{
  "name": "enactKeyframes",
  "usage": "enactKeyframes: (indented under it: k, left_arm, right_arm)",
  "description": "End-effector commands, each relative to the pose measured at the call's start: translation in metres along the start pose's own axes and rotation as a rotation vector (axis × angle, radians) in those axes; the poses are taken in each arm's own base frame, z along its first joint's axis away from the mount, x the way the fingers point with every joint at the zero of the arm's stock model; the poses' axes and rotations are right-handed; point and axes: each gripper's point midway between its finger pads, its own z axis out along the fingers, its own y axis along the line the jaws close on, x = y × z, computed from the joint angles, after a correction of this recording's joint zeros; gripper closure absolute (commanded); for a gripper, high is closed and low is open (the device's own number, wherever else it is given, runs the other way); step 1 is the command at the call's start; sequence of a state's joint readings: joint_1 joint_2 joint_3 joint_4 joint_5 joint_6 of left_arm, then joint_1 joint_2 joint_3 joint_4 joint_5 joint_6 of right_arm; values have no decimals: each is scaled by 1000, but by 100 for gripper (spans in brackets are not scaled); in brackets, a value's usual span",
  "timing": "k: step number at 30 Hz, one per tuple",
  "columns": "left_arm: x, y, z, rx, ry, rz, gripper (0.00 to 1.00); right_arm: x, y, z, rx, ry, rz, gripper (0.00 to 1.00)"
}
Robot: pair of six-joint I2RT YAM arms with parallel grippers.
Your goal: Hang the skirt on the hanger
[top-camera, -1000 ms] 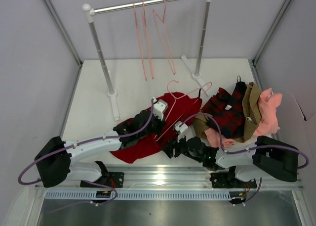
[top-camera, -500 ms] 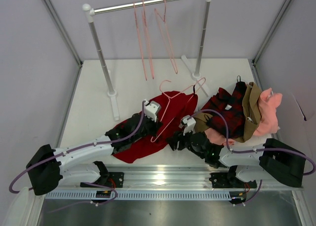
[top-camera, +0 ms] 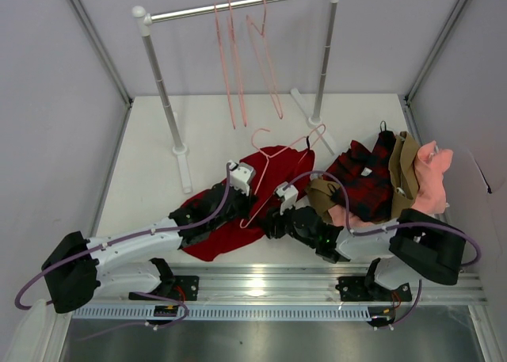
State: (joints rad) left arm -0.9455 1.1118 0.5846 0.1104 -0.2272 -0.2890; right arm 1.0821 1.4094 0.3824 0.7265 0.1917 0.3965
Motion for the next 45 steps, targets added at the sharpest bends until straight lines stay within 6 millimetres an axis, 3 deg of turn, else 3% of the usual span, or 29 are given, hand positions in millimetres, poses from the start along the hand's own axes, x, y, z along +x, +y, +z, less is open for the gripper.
enactKeyframes:
  k: [1,7,12,20,26,29,33,41,44,45]
  left_arm:
    - [-30,6,-3,-36,-103,-18,100]
    - [-33,9,1,-55,-110,5,100]
    - [-36,8,5,-57,-110,4,100]
    - [-29,9,5,-57,-101,-1,100]
    - [-31,9,3,-56,-106,2,100]
    - [-31,8,4,-53,-104,1,100]
    - [-30,8,5,-53,-100,4,100]
    - [-30,11,4,-60,-96,14,100]
    - [-29,11,4,-62,-95,14,100]
    - [-29,12,4,-62,-93,13,100]
  right_arm:
    - [1,6,13,-46,-14,-48,53]
    - [25,14,14,-97,43,-78,50]
    - [30,25,7,-98,33,-117,43]
    - [12,4,14,20,-39,-98,41]
    - [2,-9,26,6,-37,-83,42]
    - [0,-5,29,-46,-30,-104,43]
    - [6,15,32,-183,-7,-177,45]
    - [16,19,43,-238,17,-198,44]
    - [15,16,49,-217,9,-197,53]
    - [14,16,51,-215,-1,-195,64]
